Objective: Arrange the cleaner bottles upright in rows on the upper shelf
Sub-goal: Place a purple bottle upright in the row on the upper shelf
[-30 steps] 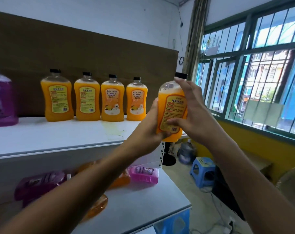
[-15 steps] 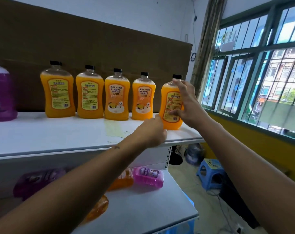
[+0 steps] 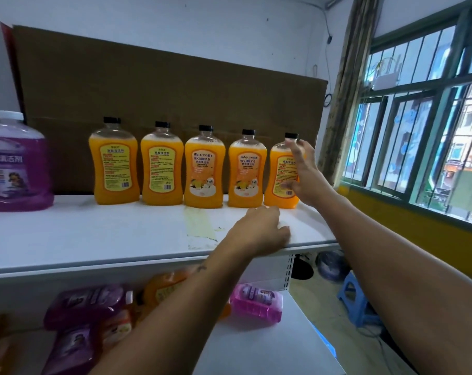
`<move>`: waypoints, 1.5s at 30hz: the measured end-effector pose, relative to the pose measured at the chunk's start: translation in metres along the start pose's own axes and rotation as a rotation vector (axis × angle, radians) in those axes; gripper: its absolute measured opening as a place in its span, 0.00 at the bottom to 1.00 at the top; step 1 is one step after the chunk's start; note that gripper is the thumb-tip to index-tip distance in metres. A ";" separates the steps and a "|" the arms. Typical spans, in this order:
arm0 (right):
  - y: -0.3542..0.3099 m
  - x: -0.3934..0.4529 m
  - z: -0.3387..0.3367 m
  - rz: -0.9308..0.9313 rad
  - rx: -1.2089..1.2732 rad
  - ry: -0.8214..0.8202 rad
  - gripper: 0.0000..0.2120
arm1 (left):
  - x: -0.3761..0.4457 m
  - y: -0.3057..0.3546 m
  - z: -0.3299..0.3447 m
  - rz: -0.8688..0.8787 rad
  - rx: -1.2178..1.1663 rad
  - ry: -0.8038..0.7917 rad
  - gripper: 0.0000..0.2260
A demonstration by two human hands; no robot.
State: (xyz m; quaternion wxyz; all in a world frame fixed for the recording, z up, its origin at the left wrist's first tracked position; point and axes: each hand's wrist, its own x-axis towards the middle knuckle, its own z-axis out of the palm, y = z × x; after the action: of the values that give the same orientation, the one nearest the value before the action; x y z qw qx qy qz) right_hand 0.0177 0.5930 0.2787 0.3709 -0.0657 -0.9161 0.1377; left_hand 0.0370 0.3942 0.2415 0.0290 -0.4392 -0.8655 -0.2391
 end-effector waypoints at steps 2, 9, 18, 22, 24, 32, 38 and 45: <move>0.000 0.001 0.003 0.000 -0.006 -0.002 0.51 | 0.000 0.000 -0.001 -0.004 0.005 0.001 0.23; -0.006 -0.002 -0.019 0.061 -0.132 -0.149 0.54 | 0.001 0.001 0.001 -0.017 0.033 0.002 0.20; -0.027 -0.086 -0.045 0.061 0.103 -0.019 0.32 | -0.012 0.006 -0.009 0.066 -0.157 0.136 0.16; -0.073 -0.162 -0.051 0.069 0.494 0.121 0.20 | -0.068 -0.004 -0.015 0.288 -0.349 0.465 0.12; -0.090 -0.198 -0.048 0.071 0.652 0.151 0.17 | -0.108 -0.016 -0.007 0.351 -0.426 0.523 0.11; -0.126 -0.290 0.047 0.249 0.922 -0.070 0.12 | -0.225 -0.128 0.063 0.095 -0.401 0.438 0.13; -0.161 -0.309 0.134 0.397 0.991 -0.298 0.15 | -0.302 -0.204 0.079 -0.358 -0.455 0.442 0.11; -0.203 -0.322 0.206 0.557 1.031 -0.474 0.16 | -0.335 -0.249 0.068 -0.510 -0.458 0.475 0.13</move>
State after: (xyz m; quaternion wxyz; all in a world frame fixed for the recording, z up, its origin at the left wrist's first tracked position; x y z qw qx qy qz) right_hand 0.1003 0.2854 -0.0146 0.0919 -0.0823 -0.7376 0.6639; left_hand 0.0607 0.0492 -0.0024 0.0691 -0.1385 -0.8403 -0.5195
